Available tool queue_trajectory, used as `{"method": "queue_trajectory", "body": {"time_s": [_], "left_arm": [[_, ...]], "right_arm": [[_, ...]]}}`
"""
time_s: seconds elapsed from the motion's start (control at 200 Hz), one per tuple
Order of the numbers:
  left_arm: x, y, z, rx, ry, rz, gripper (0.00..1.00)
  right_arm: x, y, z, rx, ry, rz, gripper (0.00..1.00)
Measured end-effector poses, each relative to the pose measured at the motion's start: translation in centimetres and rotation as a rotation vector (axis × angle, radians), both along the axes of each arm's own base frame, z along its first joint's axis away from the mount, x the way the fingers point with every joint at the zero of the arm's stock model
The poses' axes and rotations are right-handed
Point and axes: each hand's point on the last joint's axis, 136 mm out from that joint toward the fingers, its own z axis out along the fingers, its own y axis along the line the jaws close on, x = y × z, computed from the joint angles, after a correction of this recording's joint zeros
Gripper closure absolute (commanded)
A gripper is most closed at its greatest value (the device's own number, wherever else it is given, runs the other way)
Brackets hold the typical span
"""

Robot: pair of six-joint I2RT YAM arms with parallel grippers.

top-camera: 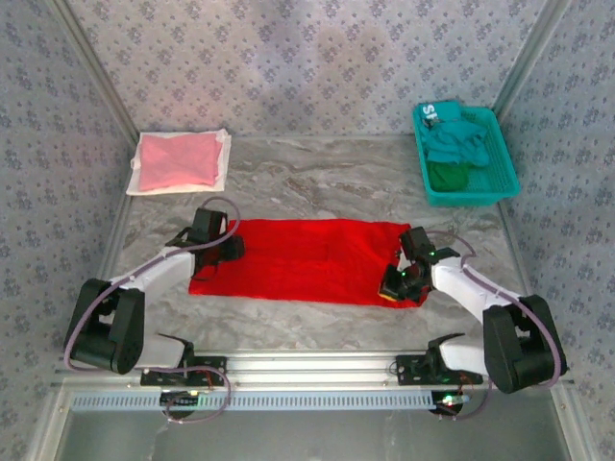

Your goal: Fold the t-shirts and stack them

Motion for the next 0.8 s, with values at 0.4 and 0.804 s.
{"method": "queue_trajectory", "body": {"time_s": [0.4,0.804], "left_arm": [[0.3,1.0,0.0,0.024,-0.007,0.034,0.5],[1.0,1.3,1.0,0.026,-0.016,0.045,0.48]], "right_arm": [[-1.6,-2.1,1.1,0.0,0.062,-0.089,0.81],[0.8,-3.3,3.1,-0.053,0.005,-0.087,0.62]]}}
